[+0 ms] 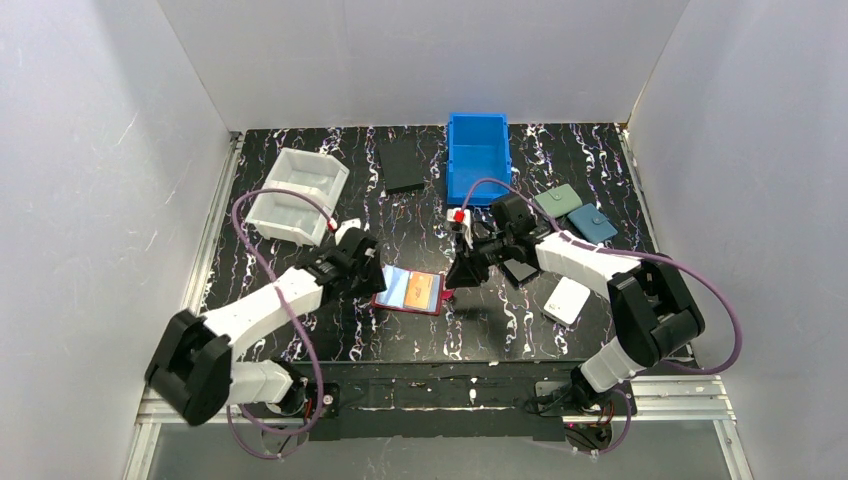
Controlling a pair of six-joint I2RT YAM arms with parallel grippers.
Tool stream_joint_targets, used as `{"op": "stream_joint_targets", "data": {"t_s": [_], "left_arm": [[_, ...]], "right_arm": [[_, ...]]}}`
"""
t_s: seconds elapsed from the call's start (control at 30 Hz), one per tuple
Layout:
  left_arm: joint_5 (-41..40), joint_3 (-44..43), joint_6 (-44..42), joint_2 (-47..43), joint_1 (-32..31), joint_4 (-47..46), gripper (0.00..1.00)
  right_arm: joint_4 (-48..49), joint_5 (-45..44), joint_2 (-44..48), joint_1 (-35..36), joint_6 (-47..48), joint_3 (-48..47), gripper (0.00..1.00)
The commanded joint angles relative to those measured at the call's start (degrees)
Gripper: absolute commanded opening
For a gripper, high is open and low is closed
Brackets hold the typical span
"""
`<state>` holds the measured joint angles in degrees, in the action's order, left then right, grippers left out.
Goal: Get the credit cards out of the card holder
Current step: Remove the credit card from the card holder.
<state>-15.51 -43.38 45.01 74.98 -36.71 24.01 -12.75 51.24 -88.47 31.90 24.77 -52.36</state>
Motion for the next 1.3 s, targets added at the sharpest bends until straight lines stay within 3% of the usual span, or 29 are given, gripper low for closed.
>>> {"op": "stream_joint_targets", "data": {"t_s": [0.0, 0.1, 0.23, 0.4, 0.53, 0.87, 1.27], "left_arm": [[15.96, 4.98, -9.75, -11.19, -0.03, -13.49, 0.49], [24.02, 6.55, -9.75, -13.69, 0.1, -18.62, 0.49], [32.06, 7.49, -7.22, -8.83, 0.16, -26.99, 0.45], [30.29, 5.58, -7.34, -0.55, 0.23, -27.76, 0.4], [26.91, 4.39, -8.39, 2.93, 0.41, -26.21, 0.38], [25.03, 6.3, -9.27, 4.17, 0.41, -25.78, 0.4], [30.96, 5.94, -6.63, 8.78, 0.41, -28.59, 0.41]], "right_arm": [[16.24, 1.24, -1.99, 0.27, -20.53, 2.67, 0.26], [22.3, 0.02, -3.26, 0.27, -30.48, 4.19, 0.18], [28.31, -1.61, -5.76, 0.36, -40.37, 5.94, 0.15], [32.61, -3.94, -8.44, 0.89, -48.33, 7.09, 0.16], [30.9, -4.75, -10.82, 1.72, -47.2, 6.47, 0.15], [15.56, -13.89, -15.26, 3.43, -34.46, 0.31, 0.07], [4.67, -32.04, -15.68, 2.65, -23.67, -4.36, 0.07]]}}
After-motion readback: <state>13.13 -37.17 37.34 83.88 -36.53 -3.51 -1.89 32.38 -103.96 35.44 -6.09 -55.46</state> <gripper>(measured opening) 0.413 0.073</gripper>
